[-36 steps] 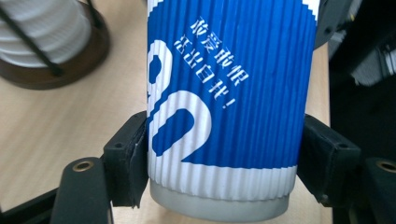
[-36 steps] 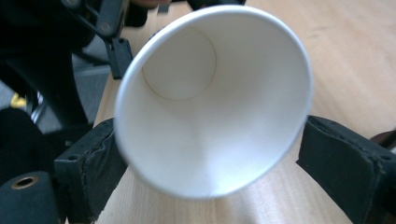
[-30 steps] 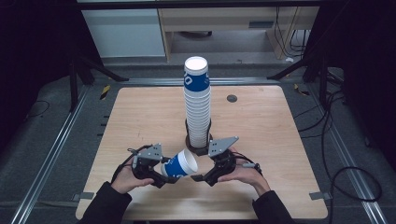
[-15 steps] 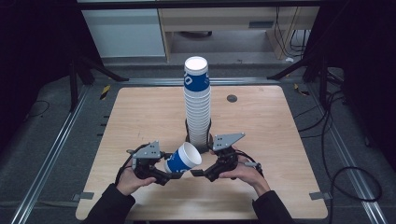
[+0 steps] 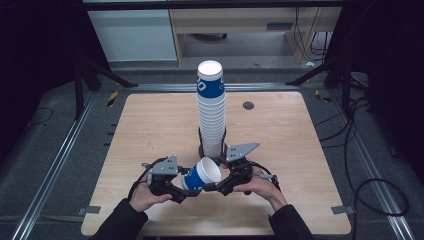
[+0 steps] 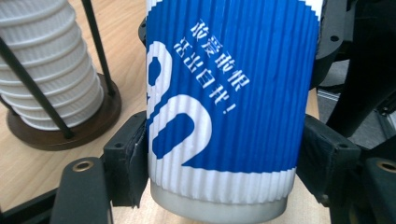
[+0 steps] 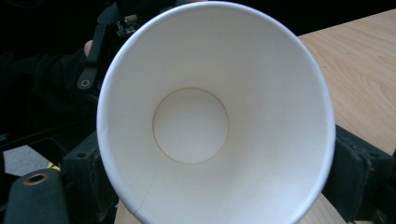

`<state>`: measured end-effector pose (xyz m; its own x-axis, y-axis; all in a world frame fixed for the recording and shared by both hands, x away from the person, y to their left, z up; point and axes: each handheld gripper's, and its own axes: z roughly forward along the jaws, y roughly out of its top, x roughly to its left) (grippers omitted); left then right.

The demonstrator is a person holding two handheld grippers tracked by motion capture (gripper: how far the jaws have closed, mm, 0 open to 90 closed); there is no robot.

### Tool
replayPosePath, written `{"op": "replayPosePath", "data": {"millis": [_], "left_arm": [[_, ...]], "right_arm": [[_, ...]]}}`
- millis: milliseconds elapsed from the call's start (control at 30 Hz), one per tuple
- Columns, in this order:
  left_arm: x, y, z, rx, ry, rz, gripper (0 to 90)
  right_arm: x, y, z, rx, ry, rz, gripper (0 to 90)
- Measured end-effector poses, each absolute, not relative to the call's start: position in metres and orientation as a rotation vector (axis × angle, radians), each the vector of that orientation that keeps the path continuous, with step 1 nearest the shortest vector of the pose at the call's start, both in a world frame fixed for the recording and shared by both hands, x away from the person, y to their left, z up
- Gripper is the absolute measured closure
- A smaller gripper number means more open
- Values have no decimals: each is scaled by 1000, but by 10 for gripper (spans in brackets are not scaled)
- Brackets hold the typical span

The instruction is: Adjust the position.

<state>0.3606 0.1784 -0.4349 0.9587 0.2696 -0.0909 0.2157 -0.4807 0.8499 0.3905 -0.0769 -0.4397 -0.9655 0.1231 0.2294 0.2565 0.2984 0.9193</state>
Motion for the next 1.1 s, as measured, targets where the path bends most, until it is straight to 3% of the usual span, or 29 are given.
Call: {"op": "replayPosePath", "data": {"millis": [433,800,1100], "left_arm": [[362,179,-437,2110,327,46,270],[359,174,-438,2147,313,54,273],[361,174,-438,2143,328,34,272]], "right_arm": [[389,-77,-440,-315,-2457,-1746,173],[388,-73,-440,-316,-2421,-1768,133],[388,-75,-439,-316,-2434,-1764,179]]}}
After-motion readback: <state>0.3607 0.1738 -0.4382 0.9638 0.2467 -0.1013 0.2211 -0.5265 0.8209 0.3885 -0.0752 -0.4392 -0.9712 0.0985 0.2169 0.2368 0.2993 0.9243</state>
